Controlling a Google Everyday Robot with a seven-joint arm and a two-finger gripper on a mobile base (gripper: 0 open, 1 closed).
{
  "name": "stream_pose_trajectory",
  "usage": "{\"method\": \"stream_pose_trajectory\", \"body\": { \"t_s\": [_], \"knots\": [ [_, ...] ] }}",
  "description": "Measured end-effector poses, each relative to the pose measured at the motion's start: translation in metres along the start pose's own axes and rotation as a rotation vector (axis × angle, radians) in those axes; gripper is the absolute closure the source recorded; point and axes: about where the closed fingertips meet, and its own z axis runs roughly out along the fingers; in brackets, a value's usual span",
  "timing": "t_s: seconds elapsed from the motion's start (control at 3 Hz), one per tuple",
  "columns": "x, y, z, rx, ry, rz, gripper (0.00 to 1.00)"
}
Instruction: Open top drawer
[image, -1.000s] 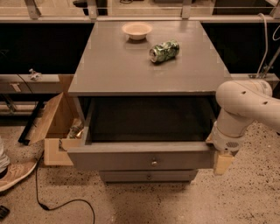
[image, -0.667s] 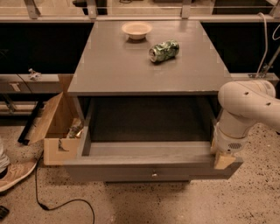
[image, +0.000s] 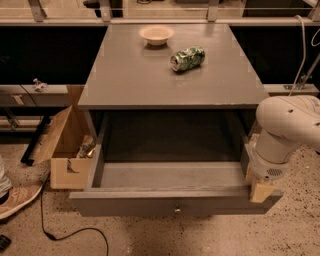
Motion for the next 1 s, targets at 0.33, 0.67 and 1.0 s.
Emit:
{"method": "stream_pose_trajectory", "body": {
  "t_s": [0.33,0.67,1.0],
  "knots": [
    [0.002,0.002,-0.007,0.010,-0.022,-0.011,0.23],
    [0.007,0.009,-0.033,0.055,-0.065,-0.034,0.01],
    [0.024,0.022,-0.083,0.147,-0.100,-0.043,0.00]
  ]
}}
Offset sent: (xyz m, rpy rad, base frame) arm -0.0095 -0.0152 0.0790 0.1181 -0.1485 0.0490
